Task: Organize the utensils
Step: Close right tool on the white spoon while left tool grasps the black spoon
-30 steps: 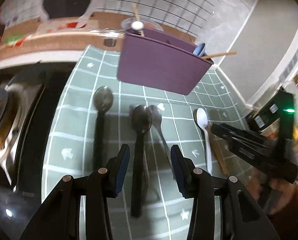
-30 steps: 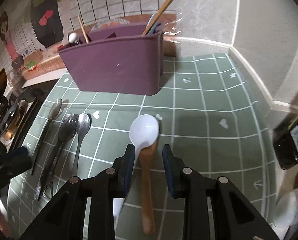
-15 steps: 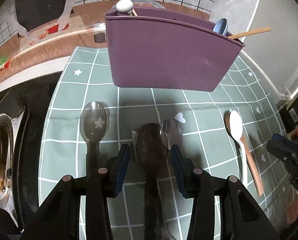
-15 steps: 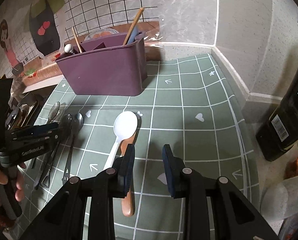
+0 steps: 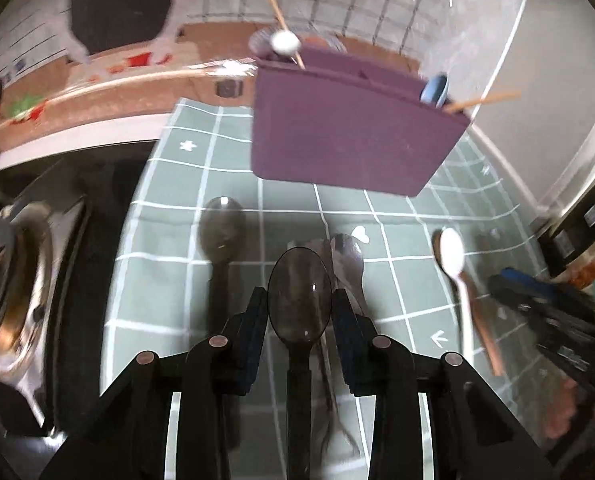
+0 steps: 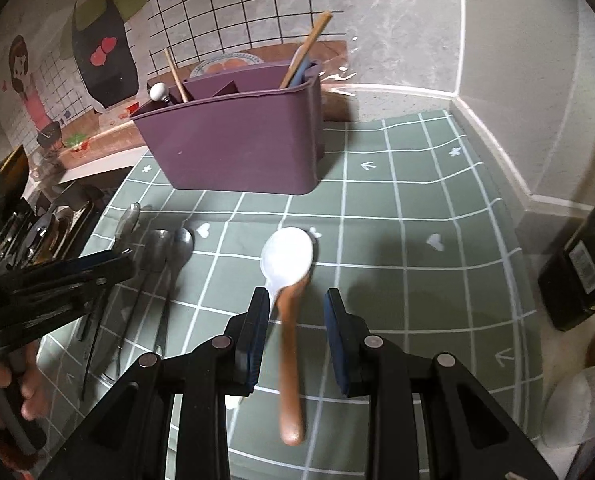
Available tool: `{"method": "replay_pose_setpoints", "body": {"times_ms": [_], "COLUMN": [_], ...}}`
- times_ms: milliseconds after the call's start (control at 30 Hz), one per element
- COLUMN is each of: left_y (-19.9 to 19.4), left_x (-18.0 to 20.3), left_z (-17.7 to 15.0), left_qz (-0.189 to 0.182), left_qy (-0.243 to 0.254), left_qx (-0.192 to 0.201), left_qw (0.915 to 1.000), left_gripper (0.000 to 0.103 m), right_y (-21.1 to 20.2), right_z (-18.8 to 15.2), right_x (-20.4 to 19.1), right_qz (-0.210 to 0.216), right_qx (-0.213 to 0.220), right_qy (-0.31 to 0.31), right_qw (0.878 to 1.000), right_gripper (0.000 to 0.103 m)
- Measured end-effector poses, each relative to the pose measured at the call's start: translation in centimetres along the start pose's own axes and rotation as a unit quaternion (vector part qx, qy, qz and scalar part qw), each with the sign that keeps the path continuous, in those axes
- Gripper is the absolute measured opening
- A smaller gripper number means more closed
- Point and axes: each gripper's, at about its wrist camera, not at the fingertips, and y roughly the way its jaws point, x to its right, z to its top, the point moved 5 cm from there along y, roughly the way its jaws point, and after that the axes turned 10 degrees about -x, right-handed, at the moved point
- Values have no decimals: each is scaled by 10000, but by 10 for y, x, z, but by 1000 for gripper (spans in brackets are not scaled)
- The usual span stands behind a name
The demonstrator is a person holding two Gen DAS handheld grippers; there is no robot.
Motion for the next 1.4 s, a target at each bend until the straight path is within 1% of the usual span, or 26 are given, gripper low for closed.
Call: {"method": "replay_pose_setpoints", "body": {"times_ms": [100,233,367,500,567,633,767,833,867,933,1033,1067,1167,1300,1400], "left_y": [-19,-42,-56,-66,-67,-67,-64,-62,-62,-60,-59,-59,-59,-57,-56], "left_x": [-9,-20,-32,-42,-46,-49,-50,-50,-50,-50,-49,-49,-48,-46,-42], "left_z": [-10,-26,-35,-40,-40,-40,-39,-38,-38,-37,-37,-36,-35,-34,-34], "left_qz": [-146,-262,-376,-364,-369,-383,-390,-387,-393,-401,-411,-414,-439,-496,-488], "left_qy": [-149,-333,-527,-640,-691,-745,-768,-767,-766,-769,-775,-771,-776,-816,-777], "left_qx": [107,230,254,332,338,326,282,269,264,240,208,211,218,178,161], "left_qw": [9997,9988,9976,9967,9964,9959,9959,9959,9959,9959,9959,9959,9958,9953,9956], "left_gripper": [33,33,33,33,33,33,33,33,33,33,33,33,33,33,33], "right_y": [5,14,24,27,29,33,42,42,41,40,38,35,25,29,38], "right_z": [4,12,21,22,23,23,23,21,21,21,25,26,27,28,26], "right_x": [-7,-12,-9,1,4,3,-11,-21,-23,-26,-25,-24,-18,-5,-2], "right_qz": [40,-122,-28,153,279,311,279,505,547,433,-47,-139,-51,71,31], "right_qx": [-34,-82,-164,-174,-200,-217,-332,-357,-346,-334,-300,-265,-158,-281,-348], "right_qy": [-21,-73,61,210,279,267,-15,-168,-206,-314,-444,-515,-535,-296,-167], "right_qw": [10000,9999,9998,9995,9990,9989,9991,9979,9977,9980,9986,9982,9984,9991,9993], "right_gripper": [27,27,27,27,27,27,27,27,27,27,27,27,27,28,28]}}
